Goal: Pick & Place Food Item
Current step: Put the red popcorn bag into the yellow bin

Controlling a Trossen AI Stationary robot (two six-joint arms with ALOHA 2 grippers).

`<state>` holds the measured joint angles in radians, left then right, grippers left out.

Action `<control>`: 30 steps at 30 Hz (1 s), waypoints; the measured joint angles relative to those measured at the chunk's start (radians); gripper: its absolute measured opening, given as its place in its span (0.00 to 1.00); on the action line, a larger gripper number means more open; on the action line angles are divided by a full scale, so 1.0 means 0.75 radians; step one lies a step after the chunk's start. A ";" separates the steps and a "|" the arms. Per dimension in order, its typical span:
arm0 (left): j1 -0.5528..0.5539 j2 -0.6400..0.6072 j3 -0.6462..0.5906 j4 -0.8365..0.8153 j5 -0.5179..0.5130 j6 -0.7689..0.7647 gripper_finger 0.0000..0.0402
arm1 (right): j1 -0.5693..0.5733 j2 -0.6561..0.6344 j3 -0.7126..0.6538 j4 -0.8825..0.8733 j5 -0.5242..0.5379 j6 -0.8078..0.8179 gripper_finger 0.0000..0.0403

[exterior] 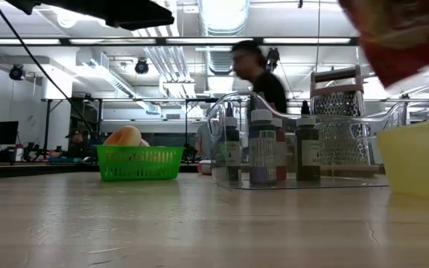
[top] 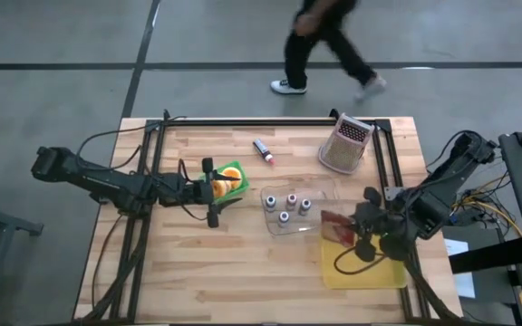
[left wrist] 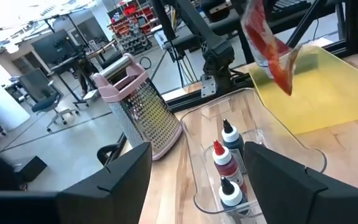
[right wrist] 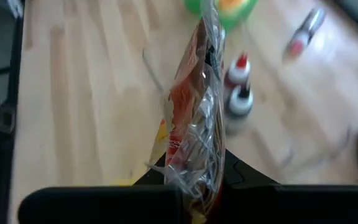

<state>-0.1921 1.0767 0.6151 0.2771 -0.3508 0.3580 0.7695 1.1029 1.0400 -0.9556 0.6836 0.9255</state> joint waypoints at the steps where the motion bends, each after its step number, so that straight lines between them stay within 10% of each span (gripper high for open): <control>1: 0.000 0.000 0.000 0.001 0.000 0.000 0.64 | 0.018 0.000 0.014 -0.050 -0.029 0.047 0.03; 12: -0.001 0.000 0.001 0.000 0.001 -0.022 0.64 | 0.071 0.016 -0.046 -0.262 -0.413 0.388 0.03; 30: -0.001 0.000 0.001 -0.001 0.015 -0.030 0.64 | 0.071 0.015 -0.345 0.231 -0.784 0.300 0.03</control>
<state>-0.1928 1.0767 0.6159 0.2768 -0.3397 0.3359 0.8227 1.1145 0.7813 -0.7823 0.0958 1.1502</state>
